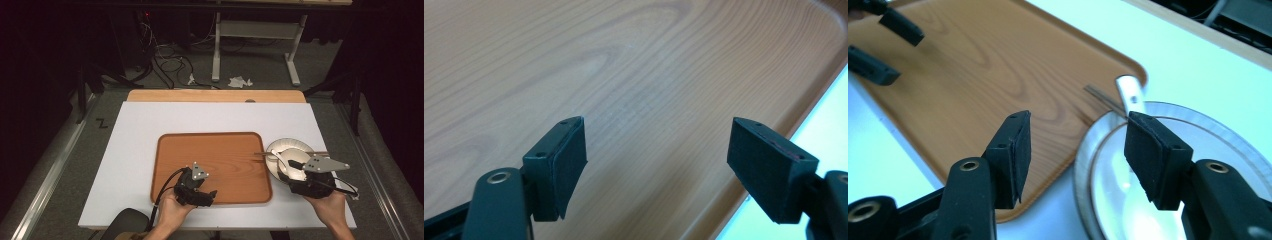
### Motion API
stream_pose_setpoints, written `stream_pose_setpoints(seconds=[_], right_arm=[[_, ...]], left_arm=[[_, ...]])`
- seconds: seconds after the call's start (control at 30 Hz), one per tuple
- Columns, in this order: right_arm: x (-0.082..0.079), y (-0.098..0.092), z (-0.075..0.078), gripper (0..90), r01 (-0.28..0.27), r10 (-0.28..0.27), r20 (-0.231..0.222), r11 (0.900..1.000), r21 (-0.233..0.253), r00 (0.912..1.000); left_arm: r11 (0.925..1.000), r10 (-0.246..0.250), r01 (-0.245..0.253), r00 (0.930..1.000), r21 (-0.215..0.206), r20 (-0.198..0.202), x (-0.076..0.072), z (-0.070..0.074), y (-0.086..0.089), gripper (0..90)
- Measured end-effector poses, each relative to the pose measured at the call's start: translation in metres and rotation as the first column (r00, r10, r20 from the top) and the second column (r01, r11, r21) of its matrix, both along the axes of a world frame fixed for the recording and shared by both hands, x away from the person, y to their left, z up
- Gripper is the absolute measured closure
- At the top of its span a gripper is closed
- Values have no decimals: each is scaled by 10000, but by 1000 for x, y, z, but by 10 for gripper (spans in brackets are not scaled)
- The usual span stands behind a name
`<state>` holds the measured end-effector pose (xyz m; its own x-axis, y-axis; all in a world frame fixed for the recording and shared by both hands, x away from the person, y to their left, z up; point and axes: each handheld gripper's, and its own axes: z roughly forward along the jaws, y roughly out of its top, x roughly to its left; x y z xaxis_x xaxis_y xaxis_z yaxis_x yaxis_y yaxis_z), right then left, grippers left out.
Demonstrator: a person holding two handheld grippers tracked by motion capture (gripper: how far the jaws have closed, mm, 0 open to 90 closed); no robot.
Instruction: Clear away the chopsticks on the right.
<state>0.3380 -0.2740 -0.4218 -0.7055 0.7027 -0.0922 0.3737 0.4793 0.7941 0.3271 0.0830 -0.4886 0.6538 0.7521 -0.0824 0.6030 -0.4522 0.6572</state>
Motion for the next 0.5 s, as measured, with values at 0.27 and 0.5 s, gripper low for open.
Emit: stream_pose_setpoints(seconds=[0.27,0.5], right_arm=[[11,-31,7,486,811,-802,-148,9939,741,9967],[27,-54,9,528,1531,-1509,-310,9839,923,9881]], left_arm=[[10000,30,-30,10000,-57,-38,2,0,1,240],[9999,98,-99,9999,-82,-73,3,0,2,239]])
